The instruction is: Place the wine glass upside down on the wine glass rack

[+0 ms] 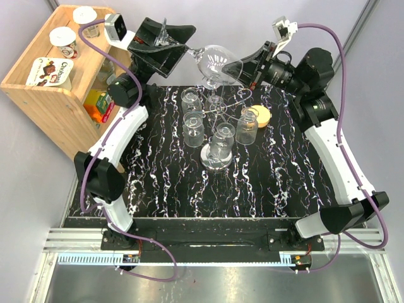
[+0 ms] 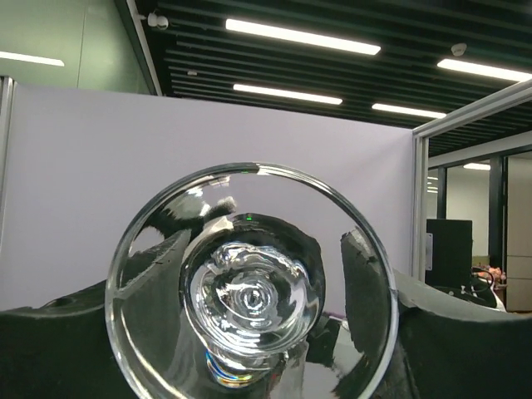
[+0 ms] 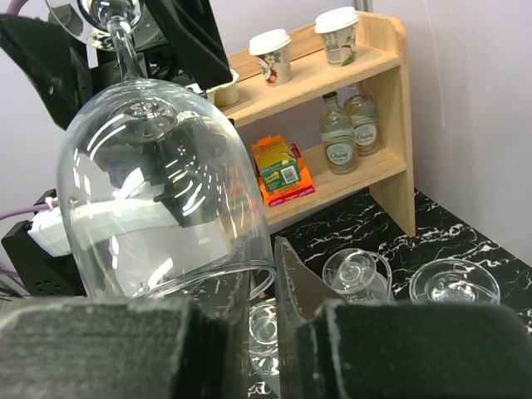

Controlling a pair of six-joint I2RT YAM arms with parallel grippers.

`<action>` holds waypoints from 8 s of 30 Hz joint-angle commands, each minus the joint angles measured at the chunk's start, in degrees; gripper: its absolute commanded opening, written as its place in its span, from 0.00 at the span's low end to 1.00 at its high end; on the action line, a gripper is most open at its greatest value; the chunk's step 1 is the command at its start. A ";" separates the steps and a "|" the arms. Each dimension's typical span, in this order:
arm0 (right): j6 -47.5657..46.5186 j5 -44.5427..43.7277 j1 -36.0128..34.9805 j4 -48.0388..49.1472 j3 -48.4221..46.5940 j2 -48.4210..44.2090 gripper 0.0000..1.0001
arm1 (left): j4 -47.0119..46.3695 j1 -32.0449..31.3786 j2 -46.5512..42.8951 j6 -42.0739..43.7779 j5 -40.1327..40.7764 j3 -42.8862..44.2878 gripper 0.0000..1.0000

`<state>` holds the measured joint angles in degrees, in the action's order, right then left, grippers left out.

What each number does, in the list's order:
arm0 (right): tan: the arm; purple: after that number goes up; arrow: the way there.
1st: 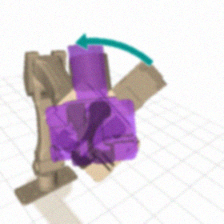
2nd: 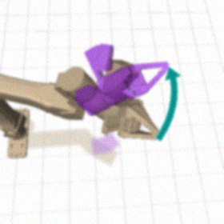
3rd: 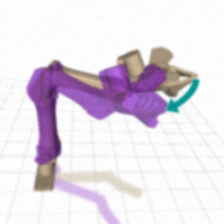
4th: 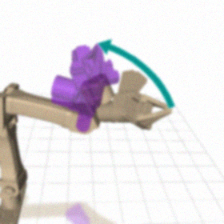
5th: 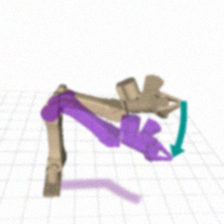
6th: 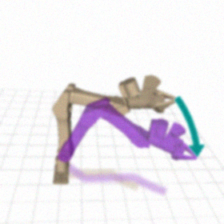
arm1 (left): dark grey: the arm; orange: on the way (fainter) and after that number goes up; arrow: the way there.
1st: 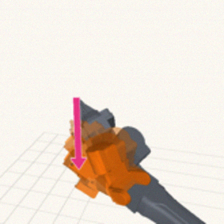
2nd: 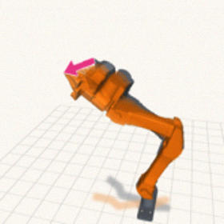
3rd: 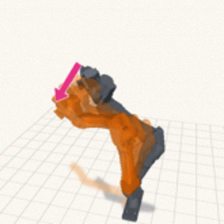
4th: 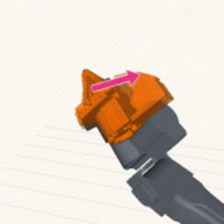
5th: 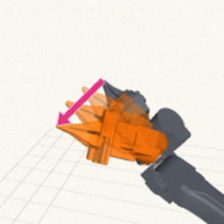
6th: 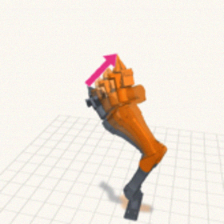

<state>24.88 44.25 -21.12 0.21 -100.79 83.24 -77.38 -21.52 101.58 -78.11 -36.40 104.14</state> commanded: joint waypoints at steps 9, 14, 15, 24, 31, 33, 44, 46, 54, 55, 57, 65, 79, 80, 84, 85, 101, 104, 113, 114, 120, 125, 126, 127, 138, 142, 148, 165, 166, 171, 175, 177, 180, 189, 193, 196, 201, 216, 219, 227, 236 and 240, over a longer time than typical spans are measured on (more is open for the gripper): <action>-4.14 8.40 -9.28 -4.95 -4.93 2.71 0.29 | 3.90 -1.25 -0.33 7.61 -7.97 1.77 0.00; -4.84 8.05 -10.78 -5.74 -8.27 4.47 0.21 | 8.22 -1.60 -0.16 10.08 -10.80 2.74 0.00; -5.02 7.96 -10.87 -5.83 -8.63 4.65 0.17 | 8.13 -1.51 -0.07 10.17 -10.79 2.74 0.00; -6.43 6.99 -10.87 -7.15 -8.10 3.77 0.18 | 13.22 -1.33 -0.51 11.83 -13.16 5.02 0.00; -12.57 0.41 -10.87 -15.84 -13.81 3.60 0.45 | 24.37 0.42 -1.38 16.40 -15.71 9.06 0.00; -14.33 -0.65 -10.87 -17.69 -13.99 2.98 0.50 | 28.40 1.04 -1.56 18.15 -16.50 10.90 0.00; -24.26 -6.19 -10.87 -28.23 -18.18 0.43 0.65 | 45.55 3.68 -4.02 28.70 -19.41 19.25 0.00; -27.14 -7.77 -10.78 -30.52 -22.76 1.13 0.65 | 50.81 3.76 -4.37 32.73 -19.93 21.80 0.00; -32.97 -11.12 -10.87 -41.34 -49.75 10.79 0.66 | 65.34 3.85 -6.74 44.00 -25.02 24.80 0.00; -33.06 -10.85 -10.87 -40.73 -50.46 10.97 0.66 | 65.17 3.68 -6.92 44.09 -25.90 24.28 0.00; -33.06 -10.50 -10.78 -39.06 -49.59 10.98 0.65 | 63.77 3.24 -7.19 43.13 -27.92 23.57 0.00; -28.75 -5.93 -10.87 -31.24 -40.63 8.52 0.63 | 61.66 -2.47 -8.15 41.81 -31.98 22.87 0.00; -25.94 -0.83 -10.78 -30.00 -37.01 5.44 0.64 | 67.54 -6.52 -12.46 46.28 -30.66 17.42 0.00; -25.42 -0.83 -10.87 -29.83 -37.72 5.70 0.64 | 67.89 -6.78 -12.46 46.46 -30.66 17.15 0.00; -25.24 0.13 -10.87 -29.12 -39.04 6.32 0.65 | 69.38 -7.66 -12.20 48.13 -30.22 16.71 0.00; -25.24 0.14 -10.87 -28.86 -39.30 6.32 0.65 | 69.91 -8.01 -11.93 48.48 -30.22 16.80 0.00; -18.65 1.89 -10.87 -25.17 -38.51 8.43 0.66 | 73.87 -10.03 -10.88 52.18 -29.08 16.27 0.00; -17.16 2.24 -10.87 -23.51 -38.86 9.13 0.66 | 73.87 -10.47 -10.79 52.44 -29.08 16.18 0.00; -11.18 4.96 -10.87 -17.97 -38.51 11.33 0.64 | 74.04 -11.44 -9.82 52.97 -28.11 16.45 0.00; -10.13 5.49 -10.87 -17.18 -38.25 11.42 0.64 | 74.04 -11.53 -9.74 53.06 -28.02 16.62 0.00; -6.34 7.95 -10.87 -12.87 -36.41 11.85 0.62 | 71.51 -11.97 -8.68 51.83 -26.71 18.03 0.00; -2.74 10.59 -10.87 -6.11 -34.74 12.29 0.57 | 62.19 -13.11 -8.50 44.98 -26.26 14.61 0.00; -2.65 10.77 -10.87 -5.23 -34.56 12.47 0.56 | 61.74 -13.55 -8.42 44.80 -26.18 13.73 0.00; -2.65 10.77 -10.78 -4.61 -34.56 12.73 0.54 | 62.09 -13.99 -8.59 45.49 -26.26 12.85 0.00; 1.39 11.21 -10.96 1.20 -33.85 14.23 0.27 | 76.23 -17.59 -8.59 58.23 -20.91 12.93 0.00; 0.61 10.51 -11.04 1.02 -35.17 14.23 0.13 | 78.51 -18.03 -7.89 59.30 -19.67 13.55 0.00; 0.08 9.80 -11.04 0.76 -36.84 14.14 0.01 | 79.32 -18.03 -7.54 59.91 -19.58 13.20 0.06; -0.45 8.49 -10.87 -1.68 -42.38 15.19 0.00 | 79.59 -17.42 -9.03 61.32 -21.16 12.50 0.49; -0.54 8.40 -10.78 -1.79 -42.64 15.20 0.00 | 78.71 -17.16 -9.12 60.54 -21.77 12.32 0.51; -0.54 8.13 -9.90 -1.88 -43.61 14.93 0.00 | 69.85 -14.70 -9.56 52.72 -23.71 10.57 0.52; -0.45 8.05 -9.37 -1.88 -43.87 14.67 0.00 | 63.42 -12.15 -10.08 47.18 -25.56 8.63 0.49; -0.36 7.96 -9.20 -1.88 -44.31 14.67 0.00 | 62.45 -11.18 -10.70 46.47 -25.65 7.93 0.49; -0.19 7.96 -9.02 -1.88 -45.28 14.93 0.00 | 62.35 -10.30 -11.14 46.03 -25.47 7.40 0.51; 0.34 8.48 -8.93 -1.96 -45.90 15.28 0.00 | 62.71 -7.84 -11.40 45.76 -25.12 8.71 0.60; 0.25 8.49 -8.93 -2.14 -45.63 15.28 0.00 | 64.55 -7.14 -11.05 46.90 -24.51 10.38 0.61; -0.01 8.49 -8.93 -2.23 -45.54 15.28 0.00 | 65.34 -6.96 -10.79 47.34 -24.42 11.35 0.58; -0.54 8.75 -8.93 -2.84 -45.37 15.11 0.00 | 64.99 -6.70 -10.79 46.90 -24.42 12.23 0.51; -1.77 8.49 -8.93 -3.90 -46.25 14.93 0.00 | 71.06 -5.55 -11.93 51.83 -24.94 12.15 0.33; -1.94 8.49 -8.93 -4.25 -46.33 14.93 0.00 | 71.14 -5.11 -12.63 52.09 -25.21 11.44 0.34; -2.12 8.31 -8.93 -4.51 -46.69 15.19 0.00 | 71.32 -4.50 -14.04 52.71 -25.56 9.59 0.45; -2.38 8.13 -8.93 -4.87 -46.51 15.20 0.00 | 68.25 -4.50 -12.64 49.90 -25.56 10.21 0.38; -2.47 8.13 -8.93 -5.13 -46.51 15.20 0.00 | 65.44 -4.50 -11.76 46.74 -25.82 10.12 0.36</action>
<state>22.26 54.41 -30.20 -9.91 -144.11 100.42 -8.91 -26.55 88.53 -28.16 -61.10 114.24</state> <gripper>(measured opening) 0.251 0.383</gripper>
